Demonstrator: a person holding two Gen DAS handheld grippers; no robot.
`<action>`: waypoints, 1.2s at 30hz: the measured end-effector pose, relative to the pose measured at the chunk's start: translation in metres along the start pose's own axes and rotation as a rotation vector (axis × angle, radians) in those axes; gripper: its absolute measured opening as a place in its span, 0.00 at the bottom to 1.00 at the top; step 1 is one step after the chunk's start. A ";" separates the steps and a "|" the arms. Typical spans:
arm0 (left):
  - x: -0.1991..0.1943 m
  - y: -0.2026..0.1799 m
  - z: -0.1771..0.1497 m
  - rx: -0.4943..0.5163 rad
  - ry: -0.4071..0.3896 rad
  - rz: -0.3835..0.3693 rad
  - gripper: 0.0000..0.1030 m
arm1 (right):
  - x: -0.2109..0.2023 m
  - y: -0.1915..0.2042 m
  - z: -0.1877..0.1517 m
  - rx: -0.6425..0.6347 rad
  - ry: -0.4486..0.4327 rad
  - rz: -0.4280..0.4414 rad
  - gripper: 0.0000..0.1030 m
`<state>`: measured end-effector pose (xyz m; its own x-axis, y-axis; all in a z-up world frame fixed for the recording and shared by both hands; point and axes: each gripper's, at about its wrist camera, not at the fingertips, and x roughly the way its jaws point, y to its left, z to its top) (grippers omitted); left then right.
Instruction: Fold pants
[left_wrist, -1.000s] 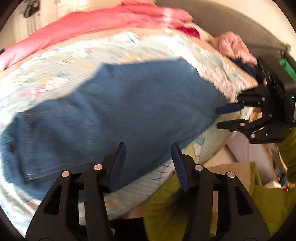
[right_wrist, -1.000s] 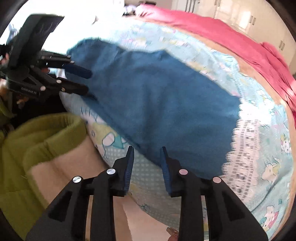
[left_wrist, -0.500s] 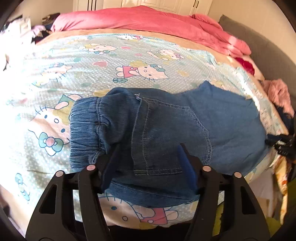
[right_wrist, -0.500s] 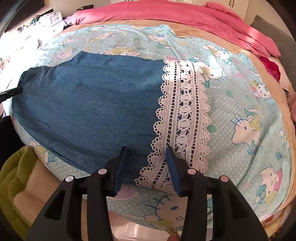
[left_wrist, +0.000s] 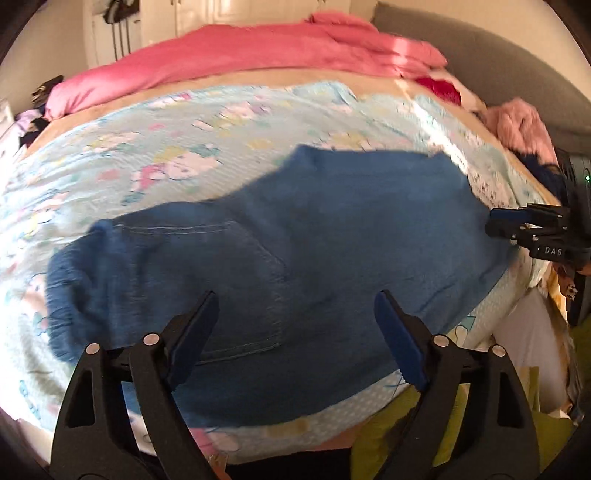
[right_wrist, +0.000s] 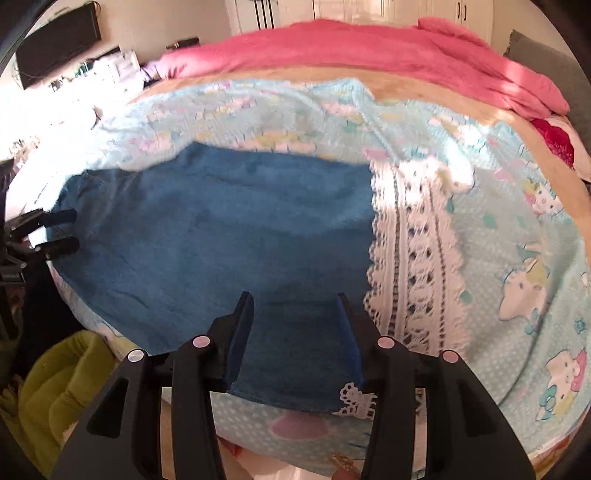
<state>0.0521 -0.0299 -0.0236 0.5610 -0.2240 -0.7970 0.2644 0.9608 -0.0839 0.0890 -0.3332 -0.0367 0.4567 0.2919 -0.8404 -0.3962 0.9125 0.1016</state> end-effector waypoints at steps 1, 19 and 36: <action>0.001 0.000 0.007 0.001 -0.007 0.001 0.77 | 0.006 0.000 -0.003 0.003 0.034 -0.005 0.56; 0.138 0.013 0.132 -0.069 0.134 -0.174 0.01 | 0.008 -0.004 -0.012 0.000 0.014 0.036 0.60; 0.141 0.026 0.121 -0.136 0.077 -0.174 0.07 | 0.014 -0.123 0.075 0.328 -0.089 0.027 0.45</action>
<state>0.2333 -0.0568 -0.0655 0.4534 -0.3798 -0.8063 0.2407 0.9232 -0.2995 0.2035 -0.4201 -0.0209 0.5227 0.3277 -0.7871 -0.1382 0.9435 0.3011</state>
